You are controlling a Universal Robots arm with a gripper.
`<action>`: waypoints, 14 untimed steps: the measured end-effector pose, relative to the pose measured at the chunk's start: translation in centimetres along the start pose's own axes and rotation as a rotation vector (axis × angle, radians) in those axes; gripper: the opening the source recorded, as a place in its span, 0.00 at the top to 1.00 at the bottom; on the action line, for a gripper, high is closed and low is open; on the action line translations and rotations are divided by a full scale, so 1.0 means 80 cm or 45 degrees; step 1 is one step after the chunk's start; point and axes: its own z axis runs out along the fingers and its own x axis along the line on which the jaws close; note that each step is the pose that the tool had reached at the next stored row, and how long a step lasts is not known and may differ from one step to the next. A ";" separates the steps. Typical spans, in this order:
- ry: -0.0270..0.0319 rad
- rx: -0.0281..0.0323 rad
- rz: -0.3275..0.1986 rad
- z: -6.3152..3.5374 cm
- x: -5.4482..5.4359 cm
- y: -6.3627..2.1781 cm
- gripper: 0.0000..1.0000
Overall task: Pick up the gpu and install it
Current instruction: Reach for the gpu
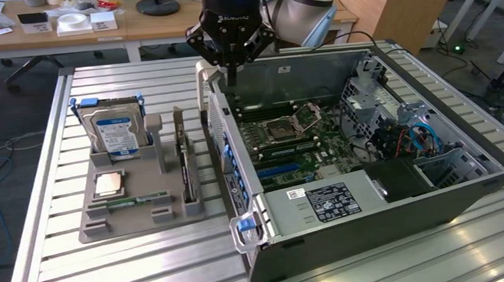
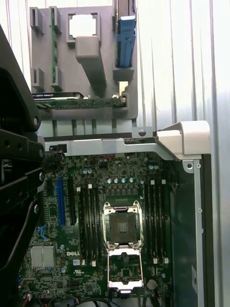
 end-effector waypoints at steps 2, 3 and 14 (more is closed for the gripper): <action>-0.0001 -0.0001 0.000 0.000 0.001 0.000 0.89; 0.0000 0.0000 0.000 0.000 0.002 0.000 0.89; -0.0001 -0.0001 0.000 0.000 0.014 -0.001 0.89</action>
